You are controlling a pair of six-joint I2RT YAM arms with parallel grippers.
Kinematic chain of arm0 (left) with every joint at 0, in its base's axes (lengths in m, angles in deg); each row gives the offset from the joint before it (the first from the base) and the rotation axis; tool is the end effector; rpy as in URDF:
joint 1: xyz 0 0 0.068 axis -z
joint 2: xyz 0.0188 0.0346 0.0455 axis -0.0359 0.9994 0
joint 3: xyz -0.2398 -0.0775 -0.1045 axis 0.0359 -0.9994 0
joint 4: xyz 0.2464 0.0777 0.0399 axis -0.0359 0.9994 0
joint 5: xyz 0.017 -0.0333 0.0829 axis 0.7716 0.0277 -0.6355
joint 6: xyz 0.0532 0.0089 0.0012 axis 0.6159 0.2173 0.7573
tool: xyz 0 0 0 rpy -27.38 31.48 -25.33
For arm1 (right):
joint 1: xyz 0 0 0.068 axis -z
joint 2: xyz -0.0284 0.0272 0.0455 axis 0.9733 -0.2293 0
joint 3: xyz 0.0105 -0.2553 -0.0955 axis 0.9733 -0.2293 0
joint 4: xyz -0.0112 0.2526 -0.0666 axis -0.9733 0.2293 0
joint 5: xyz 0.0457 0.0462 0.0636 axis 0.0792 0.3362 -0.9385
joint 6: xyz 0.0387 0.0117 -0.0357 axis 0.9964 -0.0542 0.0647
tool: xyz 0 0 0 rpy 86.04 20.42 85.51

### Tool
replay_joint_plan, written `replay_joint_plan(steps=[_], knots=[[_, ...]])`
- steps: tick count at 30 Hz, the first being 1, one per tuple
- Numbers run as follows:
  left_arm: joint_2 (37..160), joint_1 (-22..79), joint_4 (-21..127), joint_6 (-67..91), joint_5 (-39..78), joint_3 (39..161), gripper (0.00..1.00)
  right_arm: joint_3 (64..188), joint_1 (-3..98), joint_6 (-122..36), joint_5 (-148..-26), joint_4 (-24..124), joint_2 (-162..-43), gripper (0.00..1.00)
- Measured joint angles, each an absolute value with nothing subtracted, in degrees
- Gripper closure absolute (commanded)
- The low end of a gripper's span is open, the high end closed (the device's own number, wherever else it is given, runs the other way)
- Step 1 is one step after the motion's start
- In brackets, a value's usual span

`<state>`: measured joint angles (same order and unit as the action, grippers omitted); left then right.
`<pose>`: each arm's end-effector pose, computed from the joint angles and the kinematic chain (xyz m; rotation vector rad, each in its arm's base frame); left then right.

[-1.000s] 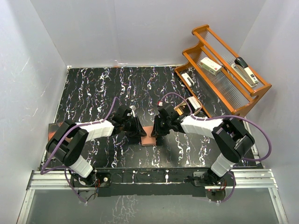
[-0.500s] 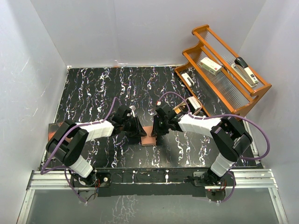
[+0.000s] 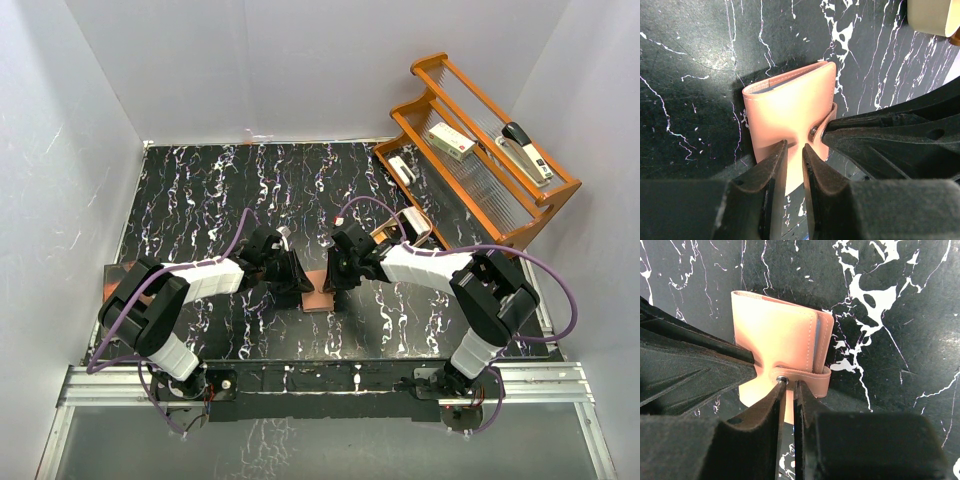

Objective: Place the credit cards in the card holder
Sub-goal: Close the card holder at the center of the board.

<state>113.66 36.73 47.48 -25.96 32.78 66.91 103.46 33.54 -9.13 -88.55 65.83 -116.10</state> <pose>0.2383 -0.1807 0.1494 -0.1249 2.5697 -1.0972 0.2312 0.2252 0.1655 -0.1282 2.7511 0.6900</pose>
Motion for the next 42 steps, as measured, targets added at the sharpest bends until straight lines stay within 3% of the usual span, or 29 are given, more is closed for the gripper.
replay_joint_plan(steps=[31,42], knots=[[113.66,36.78,47.04,-26.18,32.76,66.74,0.83,103.49,32.49,-7.53,-86.73,63.30,-116.18,0.91],[113.66,36.78,46.65,-26.38,32.74,66.54,0.83,107.27,31.71,-7.73,-84.63,68.50,-118.15,0.92]])
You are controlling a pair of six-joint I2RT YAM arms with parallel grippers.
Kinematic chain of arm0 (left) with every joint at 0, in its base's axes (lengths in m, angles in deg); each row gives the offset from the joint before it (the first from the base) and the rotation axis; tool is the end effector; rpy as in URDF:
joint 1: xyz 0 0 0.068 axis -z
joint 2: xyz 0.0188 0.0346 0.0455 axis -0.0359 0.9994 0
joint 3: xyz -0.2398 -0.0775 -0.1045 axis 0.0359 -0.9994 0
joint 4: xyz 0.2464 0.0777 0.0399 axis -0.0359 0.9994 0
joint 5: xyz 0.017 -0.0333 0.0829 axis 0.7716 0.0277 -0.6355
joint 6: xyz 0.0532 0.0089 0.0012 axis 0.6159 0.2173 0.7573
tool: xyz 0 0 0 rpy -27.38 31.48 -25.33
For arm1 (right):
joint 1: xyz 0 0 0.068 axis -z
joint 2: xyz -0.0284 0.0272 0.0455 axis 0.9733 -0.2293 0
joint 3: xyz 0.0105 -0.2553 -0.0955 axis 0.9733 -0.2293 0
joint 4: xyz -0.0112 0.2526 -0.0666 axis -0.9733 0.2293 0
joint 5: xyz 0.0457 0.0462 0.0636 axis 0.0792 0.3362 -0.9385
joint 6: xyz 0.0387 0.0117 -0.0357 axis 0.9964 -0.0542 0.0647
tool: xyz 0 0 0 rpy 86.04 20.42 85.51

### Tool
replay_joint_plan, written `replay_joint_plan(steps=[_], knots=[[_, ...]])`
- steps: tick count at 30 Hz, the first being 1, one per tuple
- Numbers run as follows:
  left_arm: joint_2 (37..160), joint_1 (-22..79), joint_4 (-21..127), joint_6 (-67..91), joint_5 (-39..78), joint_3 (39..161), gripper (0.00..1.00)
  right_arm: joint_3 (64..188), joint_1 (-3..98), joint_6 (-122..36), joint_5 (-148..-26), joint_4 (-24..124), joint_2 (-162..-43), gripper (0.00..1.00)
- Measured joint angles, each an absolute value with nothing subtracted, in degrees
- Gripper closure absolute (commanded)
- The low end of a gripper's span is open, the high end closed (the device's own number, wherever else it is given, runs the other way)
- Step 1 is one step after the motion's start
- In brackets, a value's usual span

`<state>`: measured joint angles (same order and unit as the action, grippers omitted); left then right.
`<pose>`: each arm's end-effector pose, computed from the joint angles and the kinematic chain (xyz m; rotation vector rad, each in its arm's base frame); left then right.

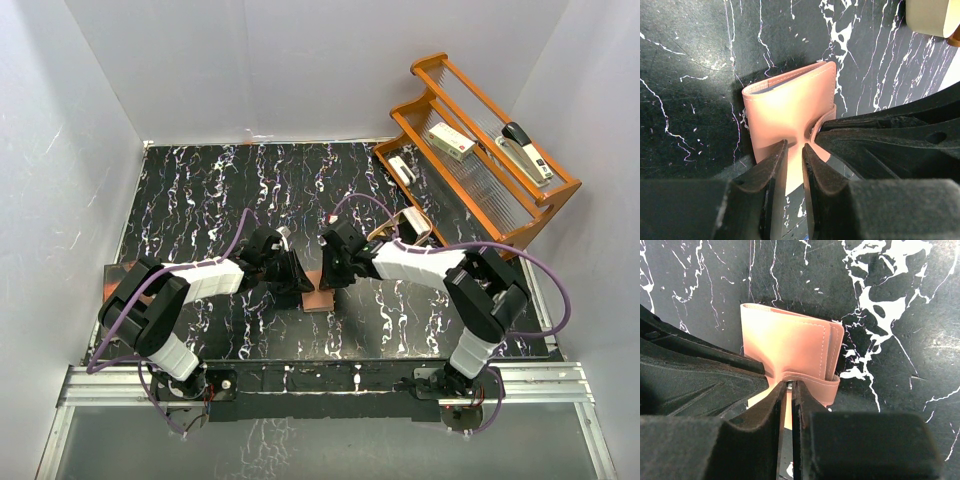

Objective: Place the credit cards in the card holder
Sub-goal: Close the card holder at the center of the board.

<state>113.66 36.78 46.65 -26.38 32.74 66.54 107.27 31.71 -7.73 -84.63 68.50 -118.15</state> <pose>0.2378 -0.1807 0.1487 -0.1310 2.5632 -1.1039 0.2338 0.2390 0.1702 -0.1104 2.7474 0.6162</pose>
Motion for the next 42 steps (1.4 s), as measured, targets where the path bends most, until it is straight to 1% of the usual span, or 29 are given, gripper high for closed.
replay_joint_plan(steps=[4,17,28,39,40,42], knots=[[113.66,36.78,46.62,-26.38,32.74,66.52,0.83,109.32,31.18,-7.88,-83.56,71.15,-119.35,0.94],[113.24,36.78,45.55,-26.99,32.57,65.67,0.83,116.14,28.27,-9.61,-77.42,79.52,-122.91,0.94],[112.85,36.80,44.74,-27.62,32.17,64.90,0.84,118.02,28.10,-11.14,-77.88,81.53,-125.14,0.94],[112.15,36.97,44.39,-28.04,31.36,64.18,0.85,124.21,28.23,-14.92,-79.15,88.46,-129.56,0.93],[112.00,37.06,44.48,-28.01,31.23,64.14,0.84,124.21,28.23,-14.99,-79.15,88.43,-129.54,0.92],[111.45,37.17,45.05,-28.01,30.99,64.01,0.81,124.19,28.23,-15.09,-79.17,88.39,-129.41,0.90]])
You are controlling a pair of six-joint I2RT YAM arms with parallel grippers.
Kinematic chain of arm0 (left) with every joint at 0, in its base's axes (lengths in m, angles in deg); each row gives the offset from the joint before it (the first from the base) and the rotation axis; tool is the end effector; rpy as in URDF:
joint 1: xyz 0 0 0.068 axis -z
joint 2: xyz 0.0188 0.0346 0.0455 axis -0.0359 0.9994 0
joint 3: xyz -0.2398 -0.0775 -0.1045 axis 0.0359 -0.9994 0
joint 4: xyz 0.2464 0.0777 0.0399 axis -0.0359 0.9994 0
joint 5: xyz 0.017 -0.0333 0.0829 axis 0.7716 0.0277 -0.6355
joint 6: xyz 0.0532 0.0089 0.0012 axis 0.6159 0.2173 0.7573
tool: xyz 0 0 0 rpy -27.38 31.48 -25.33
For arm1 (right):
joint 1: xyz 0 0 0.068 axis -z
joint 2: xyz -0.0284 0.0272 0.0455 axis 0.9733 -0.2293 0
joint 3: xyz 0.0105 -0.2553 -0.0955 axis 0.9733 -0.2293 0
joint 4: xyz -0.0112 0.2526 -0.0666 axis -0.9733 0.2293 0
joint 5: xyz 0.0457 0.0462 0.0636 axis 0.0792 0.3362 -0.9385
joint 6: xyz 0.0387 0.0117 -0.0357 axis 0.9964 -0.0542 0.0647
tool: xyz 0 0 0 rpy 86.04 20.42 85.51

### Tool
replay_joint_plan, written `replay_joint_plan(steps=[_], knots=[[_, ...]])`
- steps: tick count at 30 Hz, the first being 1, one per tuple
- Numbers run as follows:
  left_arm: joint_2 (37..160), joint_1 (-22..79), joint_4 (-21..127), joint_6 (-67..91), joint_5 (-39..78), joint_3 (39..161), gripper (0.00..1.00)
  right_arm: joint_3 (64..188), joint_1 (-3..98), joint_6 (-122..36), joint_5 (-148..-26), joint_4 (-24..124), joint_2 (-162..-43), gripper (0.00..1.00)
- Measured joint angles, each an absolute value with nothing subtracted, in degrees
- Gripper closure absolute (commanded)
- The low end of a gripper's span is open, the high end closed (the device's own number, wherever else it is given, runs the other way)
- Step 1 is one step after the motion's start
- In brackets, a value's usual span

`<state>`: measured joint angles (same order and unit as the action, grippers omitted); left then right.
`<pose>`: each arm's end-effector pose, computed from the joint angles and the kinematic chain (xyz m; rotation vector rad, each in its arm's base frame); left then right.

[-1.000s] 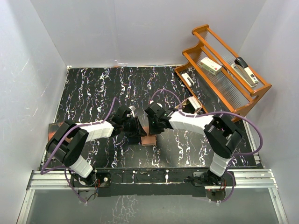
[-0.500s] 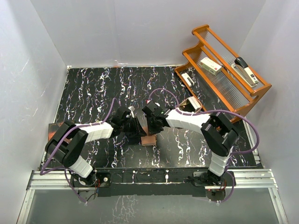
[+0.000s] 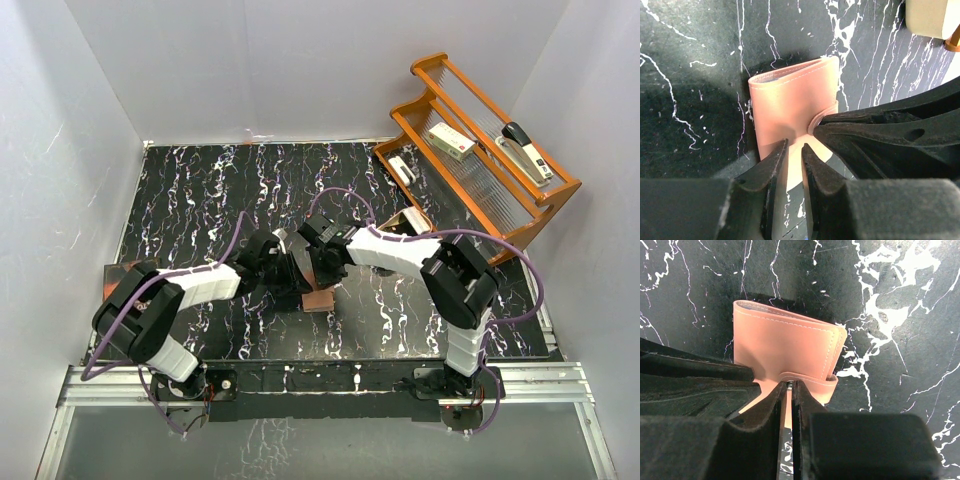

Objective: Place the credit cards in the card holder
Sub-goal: Close the card holder at the center of the board, then reset both arms

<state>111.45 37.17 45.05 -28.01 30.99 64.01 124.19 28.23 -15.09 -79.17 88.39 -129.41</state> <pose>0.2297 -0.1762 0.1490 -0.1687 2.5389 -1.0974 0.2451 0.2772 0.1708 -0.3533 2.8898 0.2810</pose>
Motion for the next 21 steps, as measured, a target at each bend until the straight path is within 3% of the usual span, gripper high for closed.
replay_joint_plan(steps=[7,8,9,10,14,21], knots=[[105.90,37.43,52.48,-25.96,26.49,64.95,0.51,125.10,27.99,-15.36,-79.06,88.52,-128.27,0.74],[104.70,37.43,54.25,-25.30,25.24,65.69,0.36,125.37,27.97,-15.42,-79.00,88.63,-128.25,0.71],[103.34,37.43,56.00,-24.67,24.04,66.72,0.08,125.76,27.84,-15.53,-78.84,88.85,-128.25,0.68],[101.92,37.43,57.70,-23.86,22.97,67.88,0.02,126.09,27.71,-15.62,-78.54,88.98,-128.18,0.64],[96.81,36.89,65.53,-20.80,17.81,72.84,0.01,127.46,28.14,-16.27,-75.15,90.97,-125.56,0.53],[89.33,37.06,75.06,-16.89,14.10,84.29,0.01,127.49,28.03,-14.74,-70.52,89.59,-110.08,0.13]])
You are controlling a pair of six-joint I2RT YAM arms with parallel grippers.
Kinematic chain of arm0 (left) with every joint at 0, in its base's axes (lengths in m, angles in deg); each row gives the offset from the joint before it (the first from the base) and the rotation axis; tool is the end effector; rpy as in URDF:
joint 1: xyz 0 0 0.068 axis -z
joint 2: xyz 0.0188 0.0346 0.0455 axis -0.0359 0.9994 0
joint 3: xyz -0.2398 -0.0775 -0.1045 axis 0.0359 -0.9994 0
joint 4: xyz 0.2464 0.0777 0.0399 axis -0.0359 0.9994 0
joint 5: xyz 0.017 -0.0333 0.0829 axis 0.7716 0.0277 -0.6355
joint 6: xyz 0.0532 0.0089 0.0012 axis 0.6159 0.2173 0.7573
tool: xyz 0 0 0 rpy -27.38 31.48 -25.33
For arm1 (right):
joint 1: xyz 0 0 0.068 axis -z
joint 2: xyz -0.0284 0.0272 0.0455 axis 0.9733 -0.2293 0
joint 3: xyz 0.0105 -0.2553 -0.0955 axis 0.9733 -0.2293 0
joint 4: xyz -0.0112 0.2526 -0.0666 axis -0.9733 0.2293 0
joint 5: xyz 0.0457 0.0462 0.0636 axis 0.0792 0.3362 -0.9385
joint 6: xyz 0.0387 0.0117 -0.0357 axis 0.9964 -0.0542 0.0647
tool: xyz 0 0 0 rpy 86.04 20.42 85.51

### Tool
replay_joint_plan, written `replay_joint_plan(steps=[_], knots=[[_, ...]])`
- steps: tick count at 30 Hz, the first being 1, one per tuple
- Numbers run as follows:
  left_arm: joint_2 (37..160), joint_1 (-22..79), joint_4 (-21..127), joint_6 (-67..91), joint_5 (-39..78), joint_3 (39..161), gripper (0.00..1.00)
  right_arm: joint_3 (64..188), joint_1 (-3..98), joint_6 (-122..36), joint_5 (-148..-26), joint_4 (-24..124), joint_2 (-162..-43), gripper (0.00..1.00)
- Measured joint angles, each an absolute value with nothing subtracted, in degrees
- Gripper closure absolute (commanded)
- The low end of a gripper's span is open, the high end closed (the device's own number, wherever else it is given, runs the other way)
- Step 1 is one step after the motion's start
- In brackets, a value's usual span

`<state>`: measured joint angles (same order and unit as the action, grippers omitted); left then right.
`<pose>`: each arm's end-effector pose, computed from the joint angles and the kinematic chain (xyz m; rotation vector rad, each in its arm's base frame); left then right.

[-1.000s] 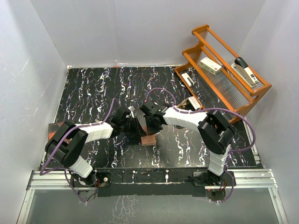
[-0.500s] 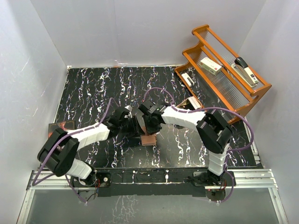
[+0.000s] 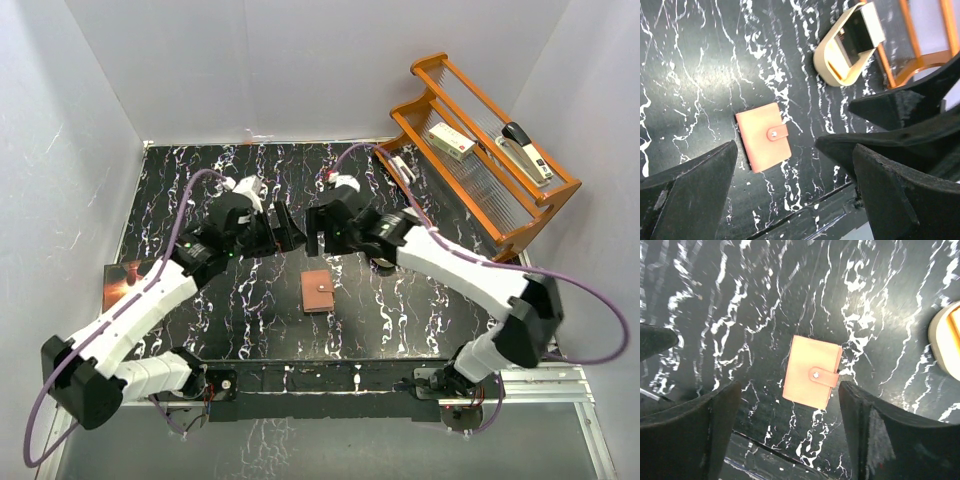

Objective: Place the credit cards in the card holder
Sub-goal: Reset both arms

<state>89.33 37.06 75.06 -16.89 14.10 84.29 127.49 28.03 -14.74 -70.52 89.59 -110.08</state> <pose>0.2116 -0.1503 0.3184 -0.0730 2.1998 -0.8280 0.2245 0.2476 0.3007 -0.2367 2.5050 0.4356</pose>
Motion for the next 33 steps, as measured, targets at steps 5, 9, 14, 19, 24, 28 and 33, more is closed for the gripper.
replay_joint_plan(steps=[5,9,14,19,24,28,33], knots=[[84.22,37.17,79.76,-14.83,12.50,89.43,0.01,126.79,27.99,-14.39,-66.84,88.72,-98.52,0.02],[80.90,37.17,81.99,-13.44,12.44,90.87,0.01,124.73,27.99,-13.76,-65.16,87.82,-91.46,0.02],[77.33,37.17,85.42,-13.06,11.65,90.98,0.01,119.77,27.99,-11.93,-64.02,86.14,-83.73,0.02],[71.56,37.17,86.93,-13.15,10.10,88.40,0.01,112.86,27.99,-9.32,-63.04,83.84,-78.04,0.02],[66.89,37.17,86.75,-13.92,8.04,83.77,0.01,107.44,27.99,-6.22,-62.58,83.28,-75.40,0.02],[65.90,37.17,85.33,-14.94,7.28,81.27,0.01,106.24,27.99,-4.65,-62.58,82.40,-75.22,0.02],[65.99,37.17,84.83,-15.71,7.26,80.66,0.01,106.22,27.99,-4.06,-62.41,81.57,-75.25,0.02]])
